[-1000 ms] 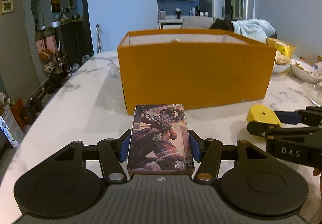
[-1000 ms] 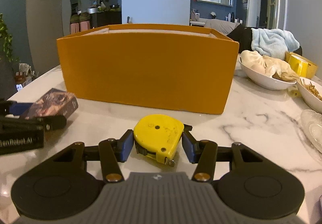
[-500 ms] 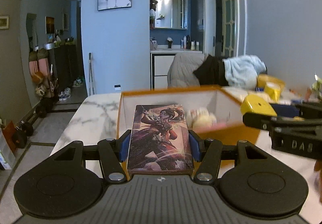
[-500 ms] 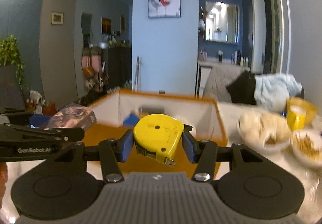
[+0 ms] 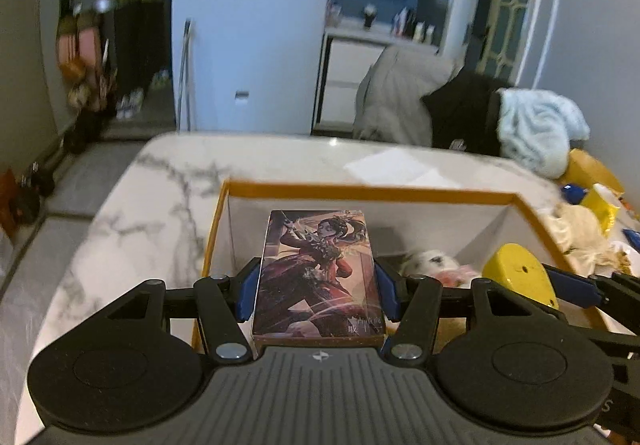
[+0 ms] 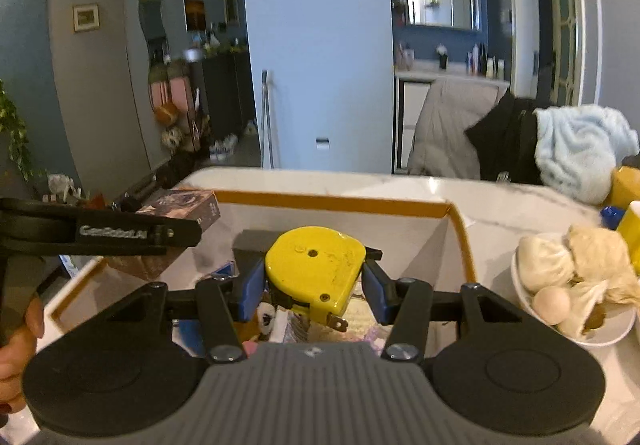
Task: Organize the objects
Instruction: 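Lift and carry card box and tape measure over the orange box, then lower card box and tape measure into the box and open both tools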
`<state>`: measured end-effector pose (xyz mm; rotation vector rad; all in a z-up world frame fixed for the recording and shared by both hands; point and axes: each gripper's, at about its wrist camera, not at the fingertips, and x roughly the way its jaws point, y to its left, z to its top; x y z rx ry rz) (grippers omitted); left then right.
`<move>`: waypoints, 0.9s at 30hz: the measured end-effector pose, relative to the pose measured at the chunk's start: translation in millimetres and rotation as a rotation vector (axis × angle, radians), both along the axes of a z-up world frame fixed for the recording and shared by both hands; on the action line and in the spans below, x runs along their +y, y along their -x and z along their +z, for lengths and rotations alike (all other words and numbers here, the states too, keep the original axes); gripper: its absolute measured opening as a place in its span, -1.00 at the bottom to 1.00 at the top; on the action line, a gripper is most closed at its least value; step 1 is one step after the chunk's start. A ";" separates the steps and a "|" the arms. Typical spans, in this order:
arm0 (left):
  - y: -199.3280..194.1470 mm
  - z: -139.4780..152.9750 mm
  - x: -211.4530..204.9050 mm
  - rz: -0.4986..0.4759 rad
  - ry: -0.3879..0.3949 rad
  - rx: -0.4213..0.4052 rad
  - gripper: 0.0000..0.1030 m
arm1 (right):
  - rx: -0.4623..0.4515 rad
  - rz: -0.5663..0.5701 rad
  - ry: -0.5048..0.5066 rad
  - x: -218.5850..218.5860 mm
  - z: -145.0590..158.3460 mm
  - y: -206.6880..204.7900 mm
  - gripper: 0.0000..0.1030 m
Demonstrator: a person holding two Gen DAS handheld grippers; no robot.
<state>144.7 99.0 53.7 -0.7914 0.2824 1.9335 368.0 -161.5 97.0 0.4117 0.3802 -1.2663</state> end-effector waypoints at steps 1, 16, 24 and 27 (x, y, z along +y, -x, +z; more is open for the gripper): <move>-1.9 -4.5 -0.1 -0.002 0.009 -0.002 0.30 | 0.000 -0.001 -0.012 -4.4 -1.9 0.5 0.06; -6.9 -14.2 18.6 0.009 0.134 0.002 0.30 | 0.002 -0.004 -0.168 -29.0 -23.9 -3.6 0.06; -12.0 -16.3 22.0 0.015 0.174 0.038 0.31 | 0.037 0.005 -0.227 -39.1 -22.0 -10.0 0.06; -10.5 -15.7 20.4 0.021 0.165 0.030 0.36 | 0.050 0.009 -0.236 -40.5 -21.7 -10.8 0.05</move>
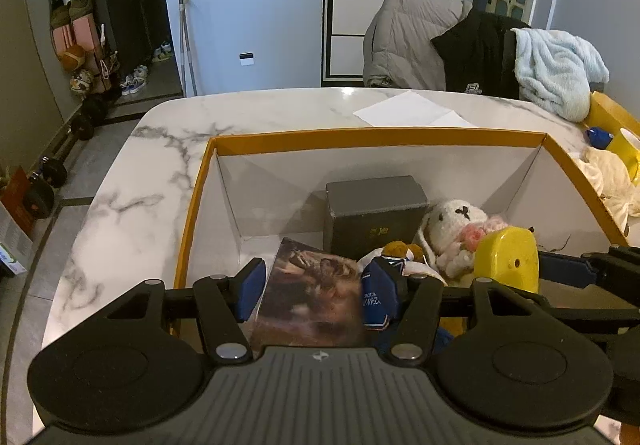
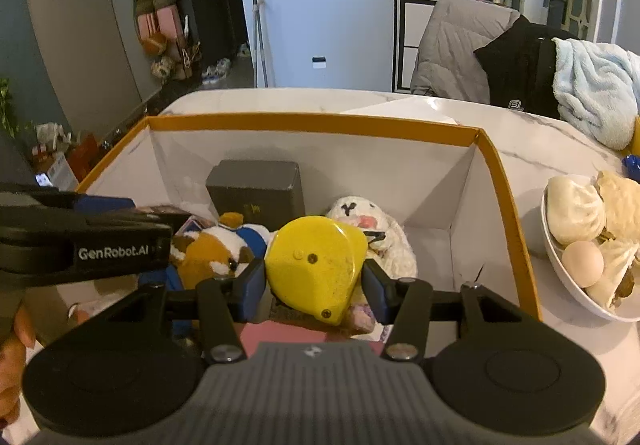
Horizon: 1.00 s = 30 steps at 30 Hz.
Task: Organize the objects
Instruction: 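Lower card box and tape measure into the box and open both tools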
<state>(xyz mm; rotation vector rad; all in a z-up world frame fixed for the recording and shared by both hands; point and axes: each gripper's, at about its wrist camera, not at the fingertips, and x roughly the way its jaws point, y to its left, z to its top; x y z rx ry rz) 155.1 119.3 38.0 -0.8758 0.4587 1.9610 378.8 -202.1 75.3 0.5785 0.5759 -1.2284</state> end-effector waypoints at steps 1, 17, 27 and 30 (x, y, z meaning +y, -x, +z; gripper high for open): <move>-0.3 0.2 0.0 0.003 0.000 0.003 0.38 | 0.003 0.001 -0.004 -0.3 0.0 0.0 0.05; -4.6 14.1 -20.5 0.045 -0.080 0.037 0.64 | 0.016 -0.007 0.058 19.8 3.2 -2.1 0.47; -37.3 35.7 -56.2 0.110 -0.156 0.136 0.74 | 0.045 -0.010 0.167 61.1 27.1 -9.9 0.76; -47.1 35.5 -68.6 0.127 -0.163 0.128 0.75 | 0.055 -0.032 0.181 74.8 33.0 -11.4 0.82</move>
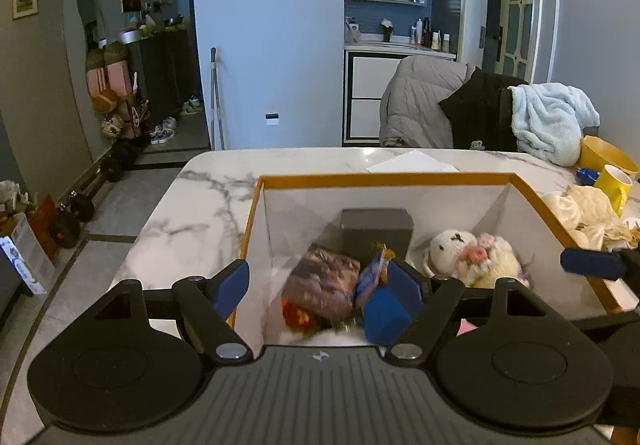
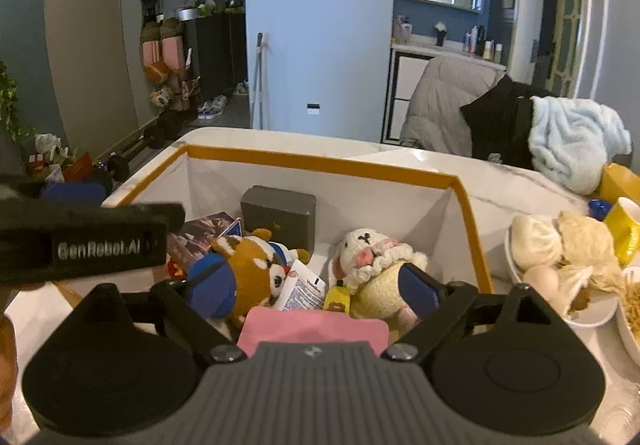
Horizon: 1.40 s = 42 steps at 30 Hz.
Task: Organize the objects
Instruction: 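Lower card box and tape measure into the box and open both tools, then withdraw both open tools back from the orange box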
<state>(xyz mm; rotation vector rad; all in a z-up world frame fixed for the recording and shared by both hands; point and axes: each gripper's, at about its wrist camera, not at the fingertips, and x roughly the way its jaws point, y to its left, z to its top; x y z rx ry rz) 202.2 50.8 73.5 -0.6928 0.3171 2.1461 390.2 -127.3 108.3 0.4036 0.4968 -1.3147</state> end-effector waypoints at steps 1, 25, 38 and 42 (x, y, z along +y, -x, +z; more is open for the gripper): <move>-3.0 0.3 -5.0 0.007 -0.004 -0.004 0.75 | 0.008 -0.006 0.003 5.6 0.8 -1.2 0.83; -42.9 -10.5 -58.2 0.078 -0.009 -0.046 0.96 | -0.015 -0.058 -0.049 86.5 -25.9 9.7 0.90; -45.2 -14.1 -58.3 0.132 0.002 -0.057 1.00 | 0.001 -0.115 -0.140 62.6 -30.2 14.8 0.90; -47.5 -15.3 -54.0 0.144 0.019 -0.040 1.00 | 0.001 -0.122 -0.144 59.9 -30.6 16.2 0.90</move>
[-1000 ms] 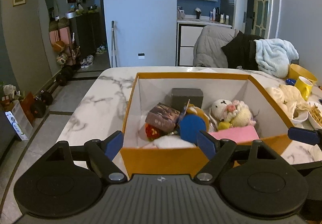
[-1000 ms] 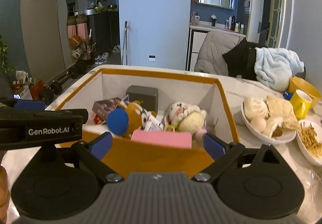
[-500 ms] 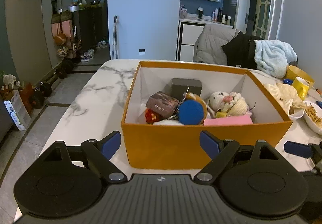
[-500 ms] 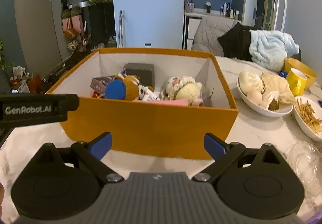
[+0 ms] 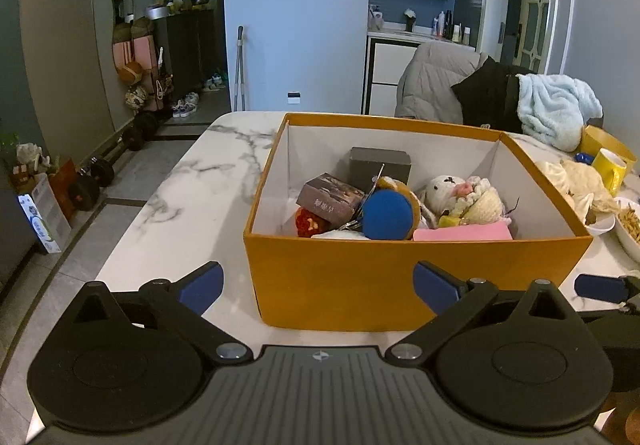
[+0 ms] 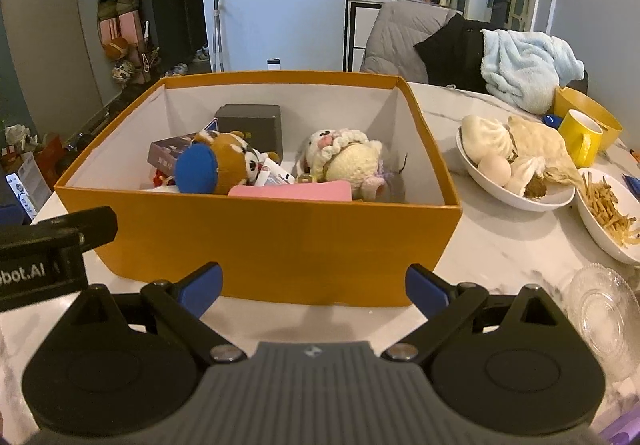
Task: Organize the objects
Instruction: 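Withdraw both open tools back from the orange box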
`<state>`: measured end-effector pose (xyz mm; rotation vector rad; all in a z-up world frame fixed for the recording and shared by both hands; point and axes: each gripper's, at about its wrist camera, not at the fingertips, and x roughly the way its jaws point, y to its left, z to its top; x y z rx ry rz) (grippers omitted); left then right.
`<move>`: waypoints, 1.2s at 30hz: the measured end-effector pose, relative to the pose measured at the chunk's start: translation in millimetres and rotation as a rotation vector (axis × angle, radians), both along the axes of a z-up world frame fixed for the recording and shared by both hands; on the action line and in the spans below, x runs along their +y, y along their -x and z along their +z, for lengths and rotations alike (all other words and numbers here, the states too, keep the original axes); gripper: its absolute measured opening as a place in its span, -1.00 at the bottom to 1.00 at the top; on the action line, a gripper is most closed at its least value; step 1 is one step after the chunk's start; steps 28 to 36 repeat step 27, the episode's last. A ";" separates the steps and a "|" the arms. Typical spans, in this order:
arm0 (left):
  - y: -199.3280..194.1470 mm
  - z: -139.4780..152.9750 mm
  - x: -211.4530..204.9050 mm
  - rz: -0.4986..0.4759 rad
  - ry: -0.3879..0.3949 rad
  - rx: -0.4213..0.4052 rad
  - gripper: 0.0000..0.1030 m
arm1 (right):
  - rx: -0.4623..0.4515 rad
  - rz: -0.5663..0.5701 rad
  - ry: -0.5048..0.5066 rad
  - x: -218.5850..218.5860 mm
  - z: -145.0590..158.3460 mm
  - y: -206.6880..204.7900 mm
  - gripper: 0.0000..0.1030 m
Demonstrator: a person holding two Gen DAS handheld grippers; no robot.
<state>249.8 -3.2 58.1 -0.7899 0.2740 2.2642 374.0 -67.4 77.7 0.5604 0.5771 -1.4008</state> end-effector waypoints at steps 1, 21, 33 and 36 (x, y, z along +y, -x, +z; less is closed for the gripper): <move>-0.5 -0.4 0.7 0.001 0.002 0.001 1.00 | 0.003 -0.001 0.001 -0.1 0.0 0.2 0.90; -8.8 -1.4 7.2 -0.019 0.027 -0.007 1.00 | 0.031 -0.011 -0.005 1.0 -5.1 3.5 0.90; -10.5 -1.9 7.7 -0.028 0.029 0.000 1.00 | 0.036 -0.014 -0.009 1.0 -6.2 4.0 0.90; -10.5 -1.9 7.7 -0.028 0.029 0.000 1.00 | 0.036 -0.014 -0.009 1.0 -6.2 4.0 0.90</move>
